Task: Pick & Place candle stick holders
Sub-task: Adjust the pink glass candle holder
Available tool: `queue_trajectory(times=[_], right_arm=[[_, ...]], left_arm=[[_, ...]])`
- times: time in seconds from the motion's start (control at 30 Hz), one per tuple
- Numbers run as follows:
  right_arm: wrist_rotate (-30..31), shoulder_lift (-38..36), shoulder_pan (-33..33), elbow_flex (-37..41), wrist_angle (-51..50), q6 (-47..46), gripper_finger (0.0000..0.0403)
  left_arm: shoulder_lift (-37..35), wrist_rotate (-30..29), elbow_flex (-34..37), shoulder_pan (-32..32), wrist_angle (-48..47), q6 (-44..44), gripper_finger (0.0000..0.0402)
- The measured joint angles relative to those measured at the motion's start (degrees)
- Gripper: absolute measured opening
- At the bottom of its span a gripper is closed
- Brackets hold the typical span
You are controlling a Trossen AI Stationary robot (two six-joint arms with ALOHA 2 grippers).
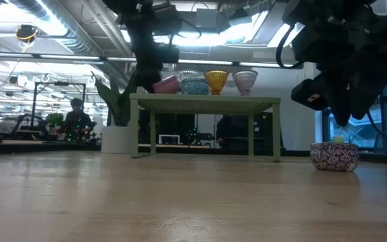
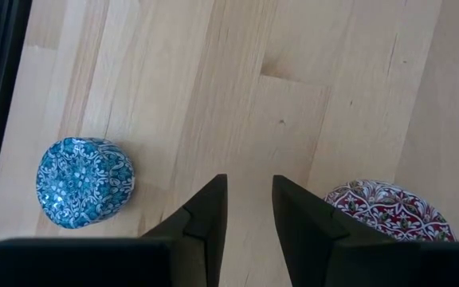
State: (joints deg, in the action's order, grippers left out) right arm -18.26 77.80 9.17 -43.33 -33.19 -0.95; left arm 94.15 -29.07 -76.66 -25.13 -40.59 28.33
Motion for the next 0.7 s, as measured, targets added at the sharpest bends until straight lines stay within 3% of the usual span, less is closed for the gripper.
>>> queue_trajectory(times=[0.7], right_arm=[[0.0, 0.0, 0.0, 0.0, 0.2, 0.0, 0.0104]], left_arm=[[0.0, -2.0, 0.1, 0.5, -0.2, -0.1, 0.0129]])
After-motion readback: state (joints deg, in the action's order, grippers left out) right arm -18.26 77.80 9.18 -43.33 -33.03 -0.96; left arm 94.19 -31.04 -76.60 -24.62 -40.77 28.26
